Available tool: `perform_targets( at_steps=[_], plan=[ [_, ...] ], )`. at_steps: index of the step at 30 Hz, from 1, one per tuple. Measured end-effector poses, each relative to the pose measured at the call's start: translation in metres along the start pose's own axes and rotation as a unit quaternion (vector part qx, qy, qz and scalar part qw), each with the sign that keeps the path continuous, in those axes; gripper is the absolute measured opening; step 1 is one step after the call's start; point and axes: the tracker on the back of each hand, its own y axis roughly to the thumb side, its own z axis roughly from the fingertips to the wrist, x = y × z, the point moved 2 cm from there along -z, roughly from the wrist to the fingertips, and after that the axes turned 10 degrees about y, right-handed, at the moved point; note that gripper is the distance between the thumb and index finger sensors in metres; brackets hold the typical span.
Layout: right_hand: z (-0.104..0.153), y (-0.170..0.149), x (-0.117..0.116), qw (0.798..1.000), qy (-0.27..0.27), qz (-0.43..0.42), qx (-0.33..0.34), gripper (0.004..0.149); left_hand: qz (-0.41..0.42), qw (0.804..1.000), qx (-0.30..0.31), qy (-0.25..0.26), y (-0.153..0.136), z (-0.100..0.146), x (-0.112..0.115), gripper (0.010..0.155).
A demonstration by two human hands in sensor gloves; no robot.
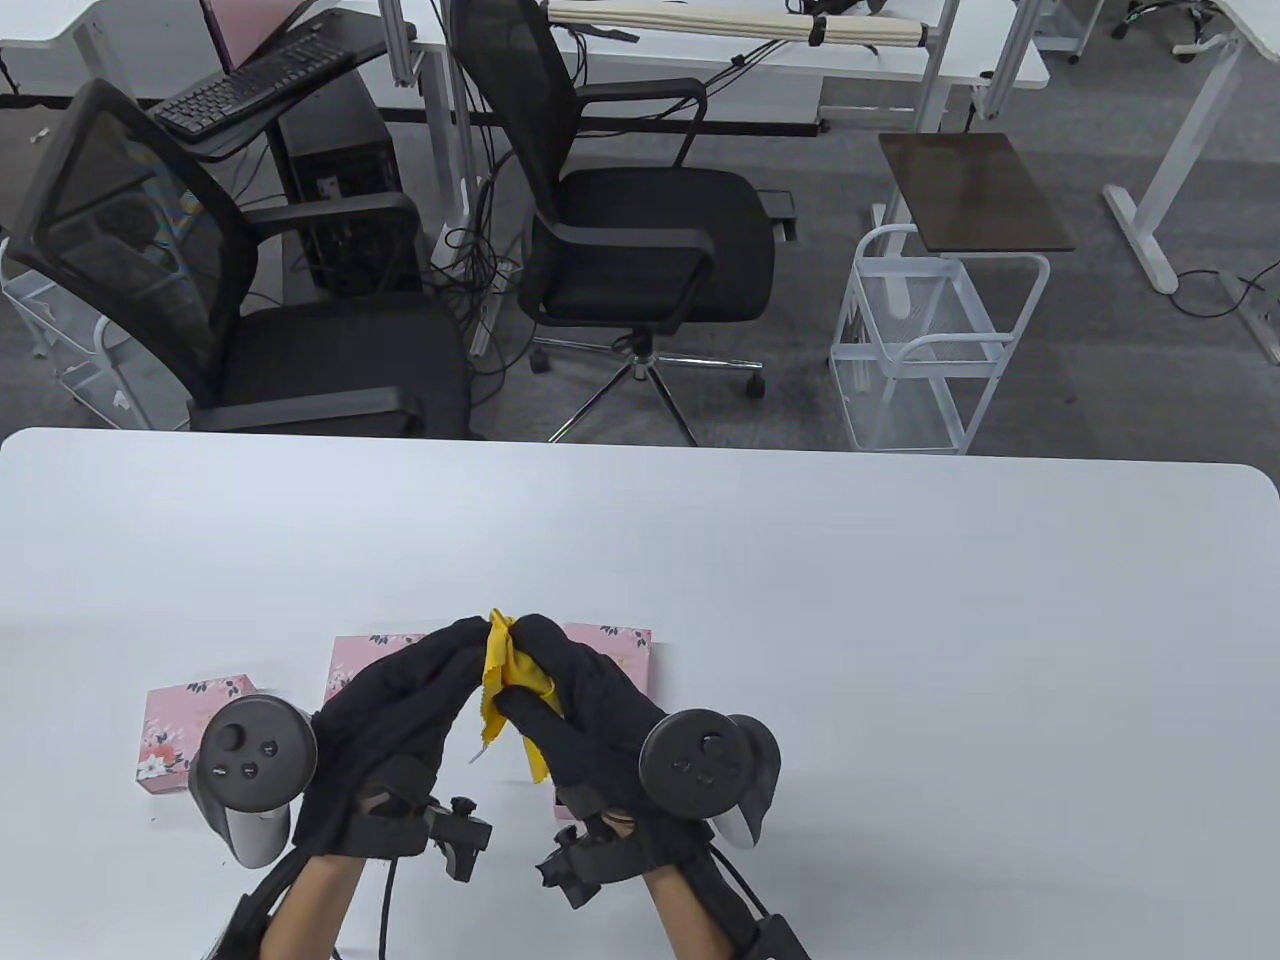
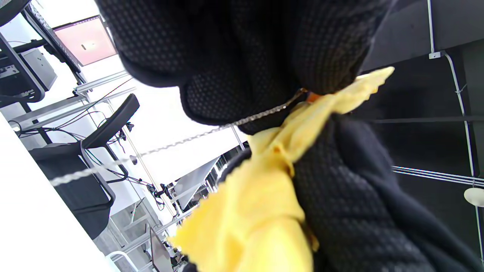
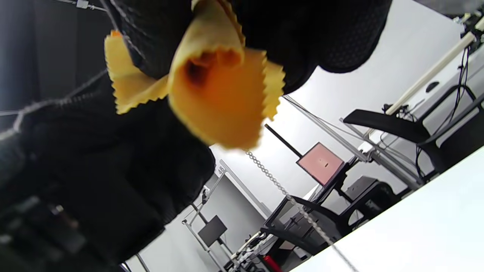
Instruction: Dust necklace
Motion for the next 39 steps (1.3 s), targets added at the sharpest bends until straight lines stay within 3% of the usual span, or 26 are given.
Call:
perform_targets(
  at_steps=[9,16,27,39],
  plan=[
    [0.006,0.007,-0.005,0.996,-0.063,0.06,-0.015,0.063,-0.01,1.0,0.011,-0.016,0.007,0.006,0.009,0.037],
    [0.01,0.007,-0.002,0.991,-0.106,0.074,-0.033,0.057,0.04,0.997,-0.016,-0.067,0.002,0.005,0.014,0.037],
    [0.014,0.008,-0.003,0.978,-0.146,0.139,-0.046,0.046,0.005,0.999,-0.003,-0.041,0.004,0.009,0.018,0.037],
    [0.01,0.005,-0.004,0.988,-0.106,0.104,-0.051,0.04,-0.019,1.0,0.017,-0.012,0.006,0.013,0.017,0.036]
  ],
)
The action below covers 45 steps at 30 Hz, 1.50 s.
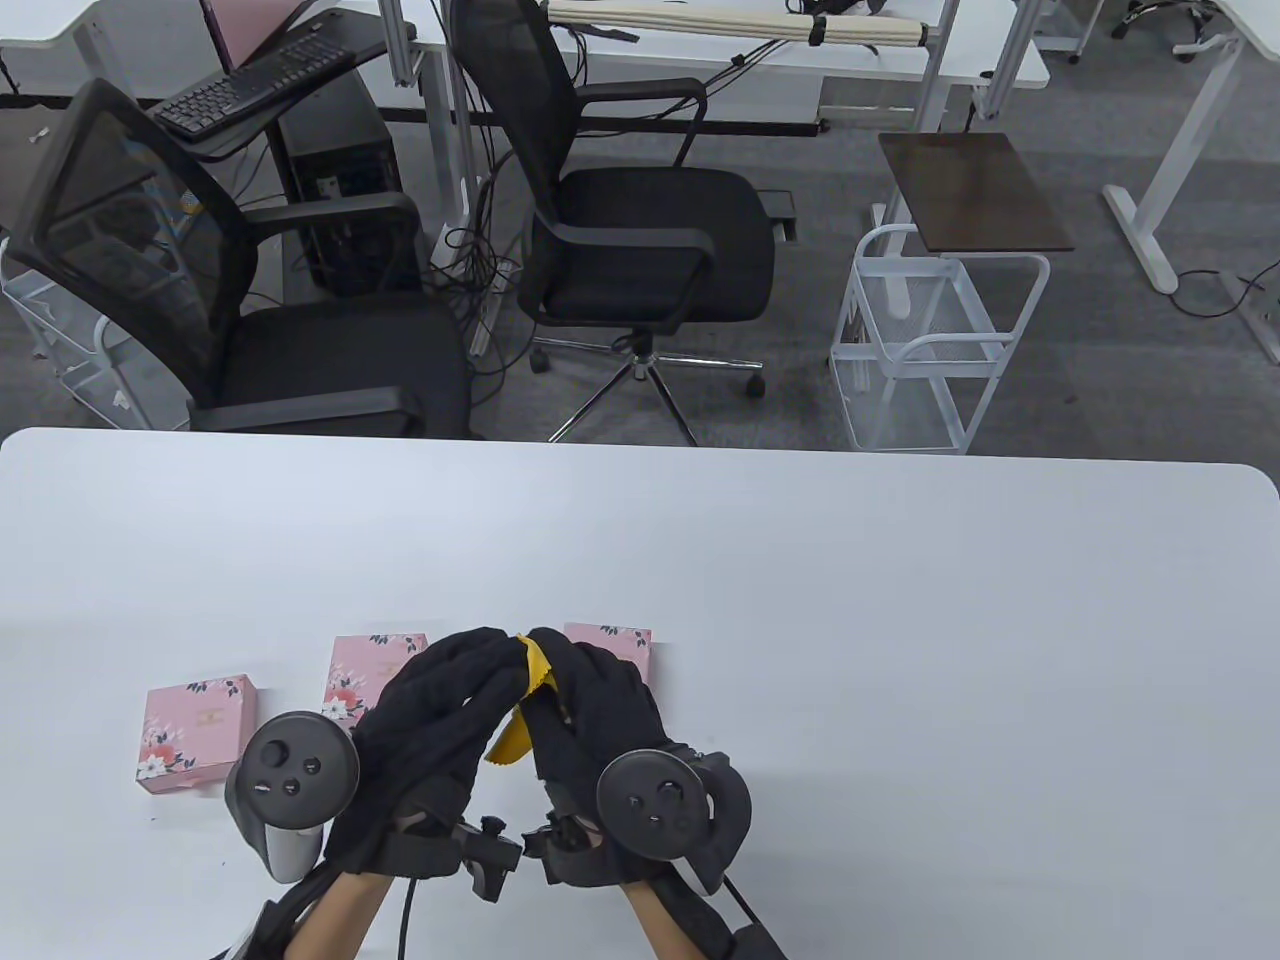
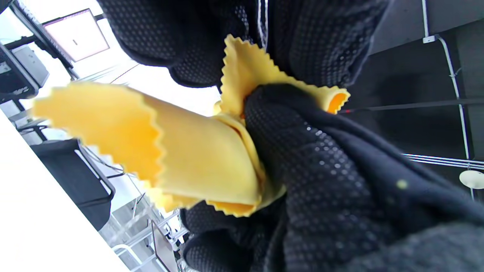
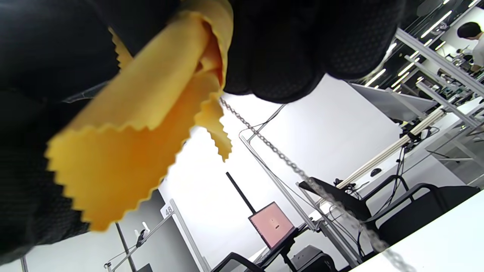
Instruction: Dust necklace
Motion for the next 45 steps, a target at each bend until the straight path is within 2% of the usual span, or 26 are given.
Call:
perform_targets(
  at_steps=[7,14,17,24,27,32,37,41,45],
  plan=[
    [-0.005,-0.002,-0.003,0.997,0.065,-0.036,0.004,0.039,-0.031,0.999,0.021,0.018,0.004,0.001,-0.002,0.037],
    [-0.004,-0.002,-0.006,0.997,0.074,-0.035,0.002,0.039,-0.033,0.999,0.023,0.031,0.003,0.0,-0.008,0.037],
    [-0.006,-0.001,-0.011,0.993,0.111,-0.035,0.011,0.038,-0.025,0.999,0.019,0.032,0.002,-0.002,-0.011,0.037],
    [-0.005,0.0,-0.014,0.993,0.112,-0.028,0.011,0.04,-0.004,1.0,0.013,0.025,-0.002,-0.005,-0.013,0.037],
    [-0.006,0.001,-0.017,0.989,0.139,-0.037,0.02,0.039,0.009,1.0,0.011,0.018,-0.004,-0.007,-0.014,0.037],
    [-0.005,0.0,-0.02,0.99,0.137,-0.033,0.016,0.039,0.025,1.0,0.008,0.018,-0.006,-0.009,-0.017,0.037],
    [-0.005,0.0,-0.026,0.985,0.166,-0.037,0.02,0.039,0.049,0.999,-0.003,0.012,-0.009,-0.011,-0.02,0.037],
    [-0.005,-0.002,-0.029,0.986,0.16,-0.034,0.013,0.039,0.06,0.998,-0.005,0.016,-0.01,-0.012,-0.023,0.037],
    [-0.005,-0.003,-0.036,0.979,0.198,-0.034,0.016,0.04,0.064,0.998,-0.004,0.019,-0.01,-0.013,-0.027,0.037]
  ],
)
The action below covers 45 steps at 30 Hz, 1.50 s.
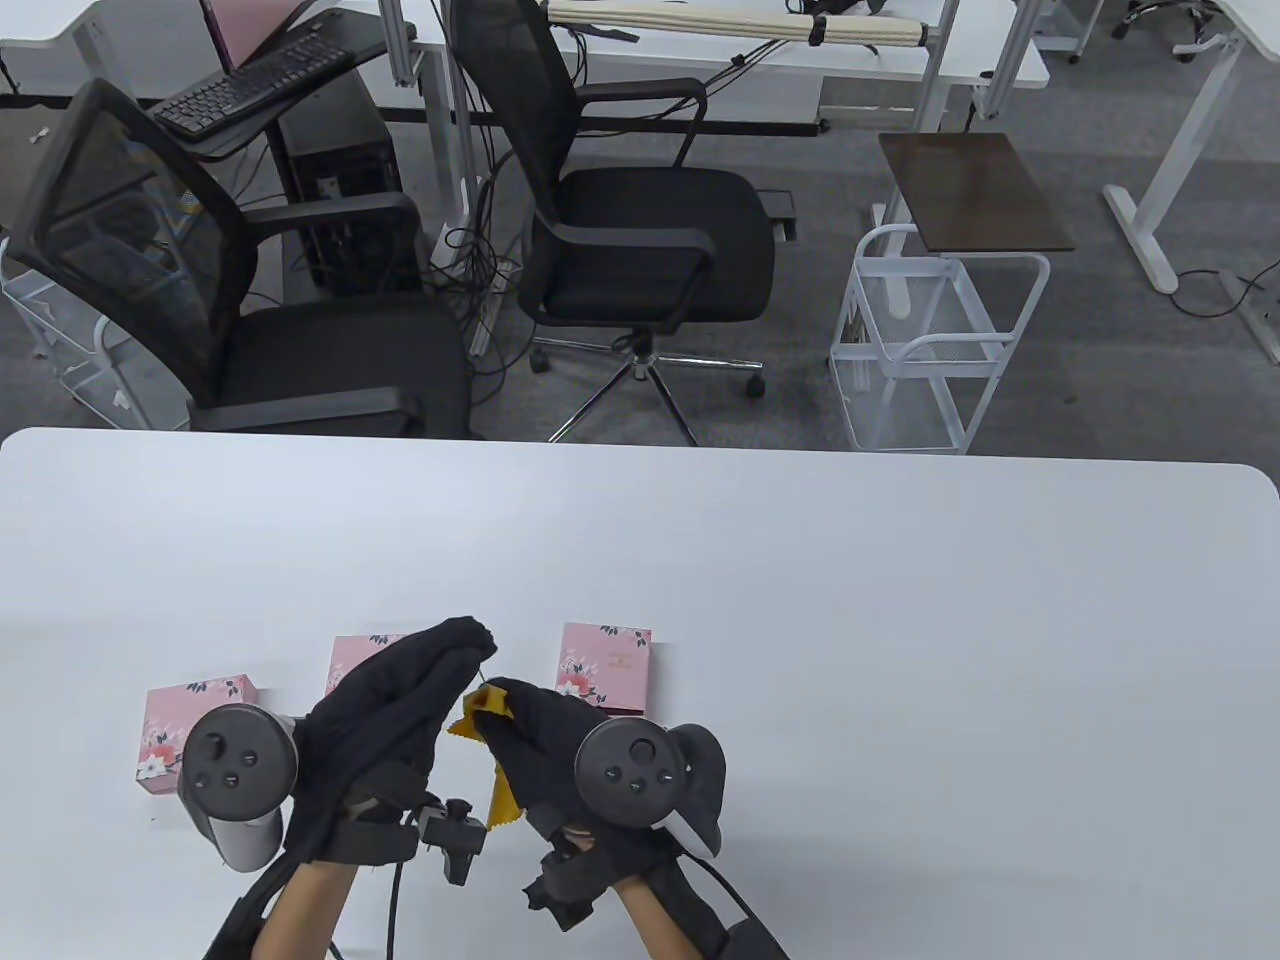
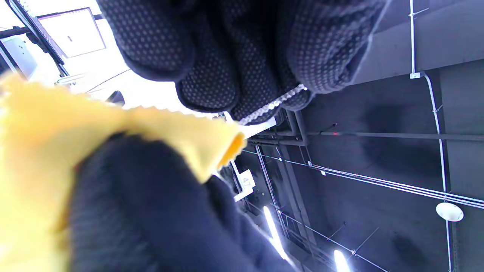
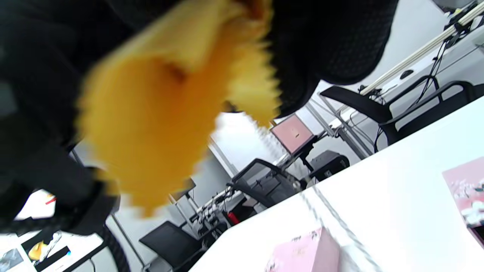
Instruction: Dust necklace
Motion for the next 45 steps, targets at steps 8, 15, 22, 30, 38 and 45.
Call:
perform_targets(
  at_steps=[8,15,22,30,38,45],
  plan=[
    [-0.005,-0.007,-0.018,0.999,0.031,-0.003,-0.019,0.04,0.017,1.0,0.016,-0.011,0.003,-0.001,0.0,0.037],
    [-0.008,-0.018,-0.035,0.998,0.05,0.004,-0.038,0.04,0.034,0.999,0.021,-0.003,0.005,-0.001,-0.005,0.037],
    [-0.012,-0.025,-0.053,0.994,0.09,0.015,-0.056,0.04,0.036,0.999,0.024,-0.007,0.005,-0.001,-0.005,0.037],
    [-0.012,-0.031,-0.071,0.99,0.119,0.015,-0.072,0.04,0.043,0.999,0.027,0.002,0.007,-0.001,-0.01,0.037],
    [-0.011,-0.035,-0.078,0.986,0.138,0.006,-0.089,0.041,0.041,0.999,0.025,0.013,0.008,-0.002,-0.013,0.037],
    [-0.012,-0.031,-0.079,0.987,0.136,0.036,-0.083,0.041,0.038,0.999,0.024,0.019,0.008,-0.002,-0.015,0.037]
  ],
)
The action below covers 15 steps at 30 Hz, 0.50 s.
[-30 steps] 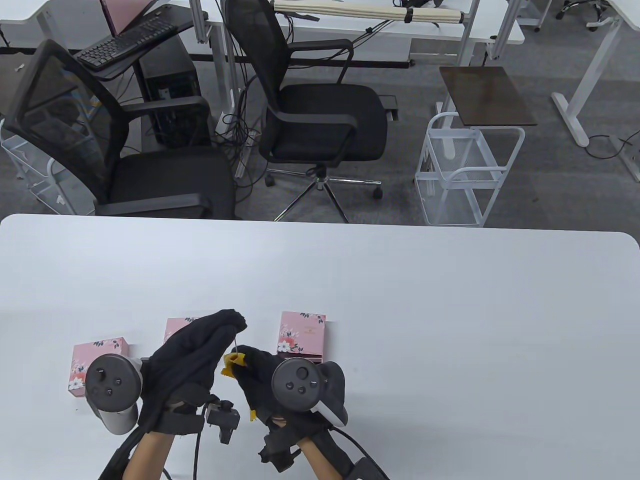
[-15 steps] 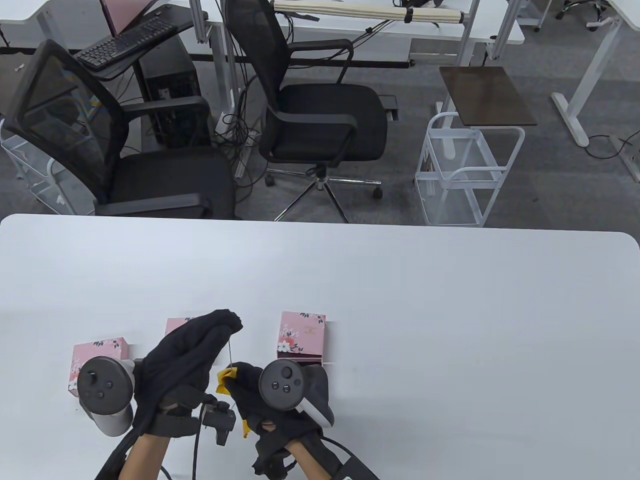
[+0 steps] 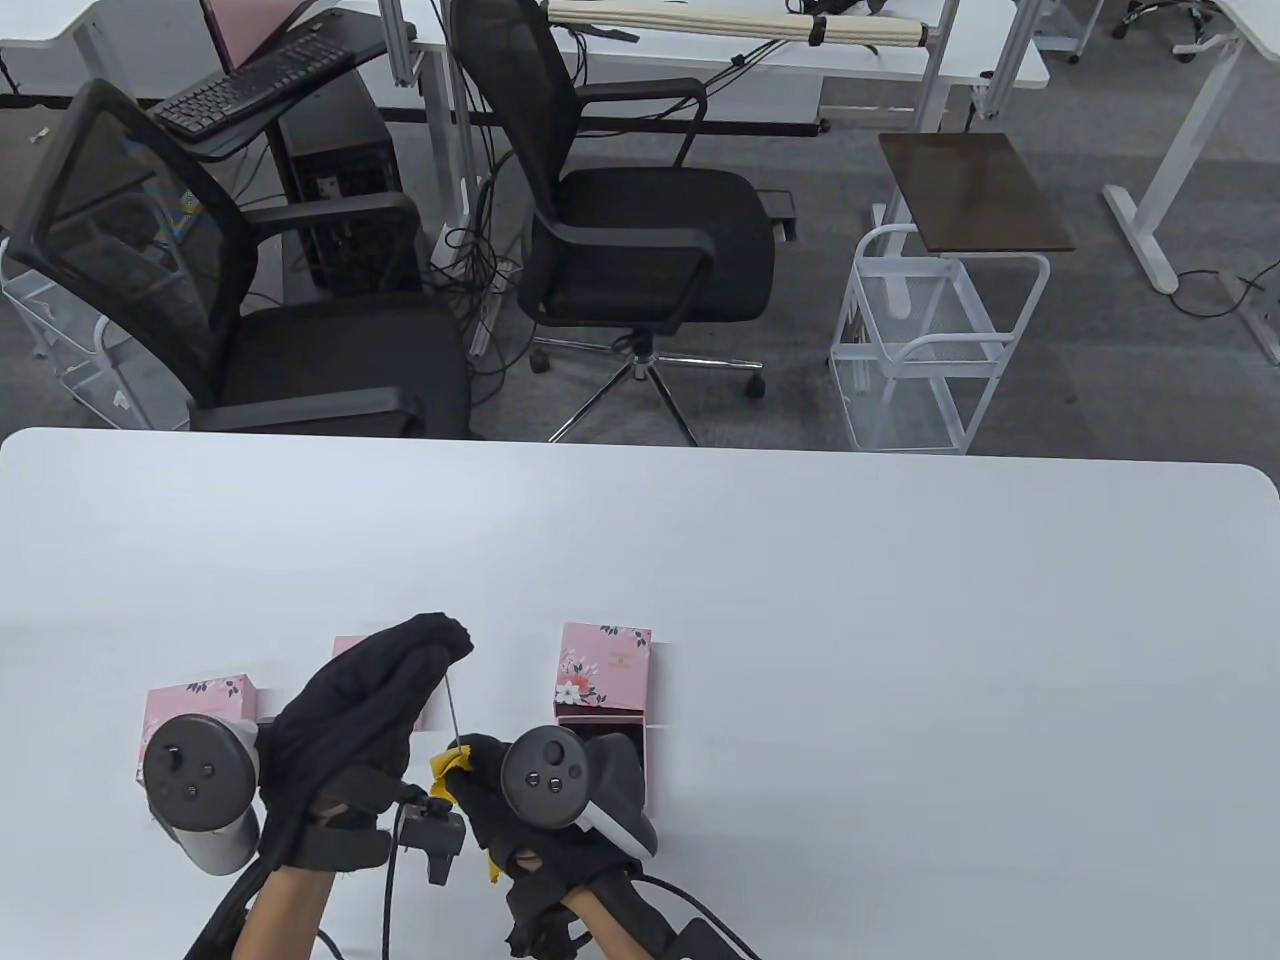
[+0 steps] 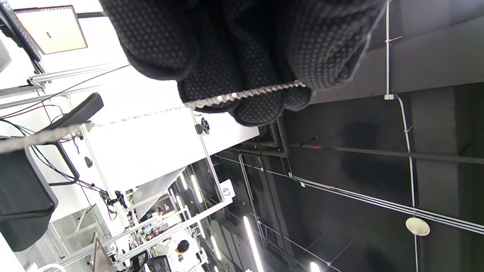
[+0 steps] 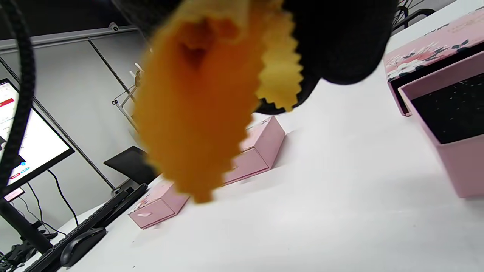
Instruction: Dust necklace
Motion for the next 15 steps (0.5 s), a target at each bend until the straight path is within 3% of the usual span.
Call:
perform_targets(
  at_steps=[5,12,15],
  plan=[
    [-0.003,-0.005,-0.007,0.999,0.031,-0.014,-0.01,0.041,0.004,1.0,0.0,0.007,0.0,-0.001,-0.003,0.037],
    [-0.003,-0.002,-0.008,1.0,0.027,0.014,-0.005,0.04,0.003,1.0,-0.007,0.013,-0.002,-0.002,-0.008,0.037],
    [-0.005,-0.003,-0.012,0.998,0.056,0.01,-0.009,0.04,0.002,1.0,-0.01,0.016,-0.002,-0.003,-0.01,0.037]
  ],
)
